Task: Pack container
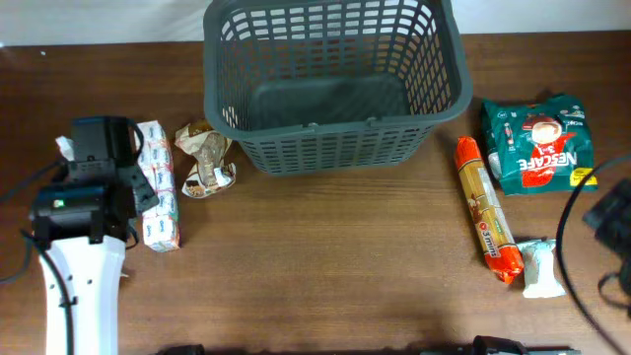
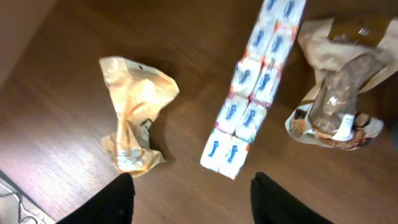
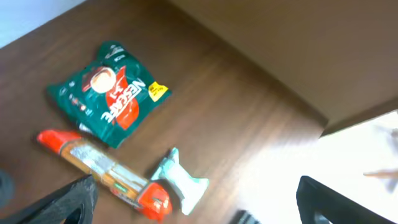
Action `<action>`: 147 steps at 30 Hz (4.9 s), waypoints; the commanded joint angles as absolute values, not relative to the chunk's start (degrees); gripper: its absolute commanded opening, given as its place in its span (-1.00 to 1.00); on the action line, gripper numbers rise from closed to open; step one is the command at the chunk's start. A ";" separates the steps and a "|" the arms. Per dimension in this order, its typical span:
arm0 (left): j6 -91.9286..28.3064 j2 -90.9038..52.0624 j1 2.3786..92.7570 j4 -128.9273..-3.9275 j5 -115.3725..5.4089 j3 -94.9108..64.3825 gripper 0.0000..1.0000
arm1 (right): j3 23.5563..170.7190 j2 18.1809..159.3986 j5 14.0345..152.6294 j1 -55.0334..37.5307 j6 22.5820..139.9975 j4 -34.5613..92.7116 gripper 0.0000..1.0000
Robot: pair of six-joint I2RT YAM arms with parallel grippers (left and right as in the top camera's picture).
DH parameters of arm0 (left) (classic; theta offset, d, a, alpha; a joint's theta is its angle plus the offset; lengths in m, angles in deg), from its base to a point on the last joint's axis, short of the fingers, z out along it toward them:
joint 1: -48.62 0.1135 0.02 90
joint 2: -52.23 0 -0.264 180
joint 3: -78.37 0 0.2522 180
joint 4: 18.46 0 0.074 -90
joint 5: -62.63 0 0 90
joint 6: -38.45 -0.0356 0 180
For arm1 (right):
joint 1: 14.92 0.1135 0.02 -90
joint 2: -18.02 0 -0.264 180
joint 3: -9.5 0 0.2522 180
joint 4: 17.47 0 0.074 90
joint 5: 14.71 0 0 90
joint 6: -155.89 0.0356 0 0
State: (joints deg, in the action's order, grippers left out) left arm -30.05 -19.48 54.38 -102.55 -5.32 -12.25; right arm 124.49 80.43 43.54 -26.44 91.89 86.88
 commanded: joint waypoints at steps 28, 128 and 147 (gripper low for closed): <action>-47.41 -22.78 54.68 -80.21 -6.18 -9.47 0.73 | 123.97 126.15 81.27 -52.50 39.17 57.81 0.98; -51.19 -27.58 54.68 -79.33 -17.54 -9.47 0.67 | 200.64 138.26 106.49 -11.82 57.16 68.63 -0.92; -53.72 -27.58 54.68 -79.40 -17.89 -9.47 0.66 | 166.24 141.63 99.63 -1.09 52.66 70.42 -0.93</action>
State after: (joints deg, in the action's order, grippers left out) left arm -52.04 -27.28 54.42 -79.49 -16.93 -9.63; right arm 168.82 143.99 100.13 -1.48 53.60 70.75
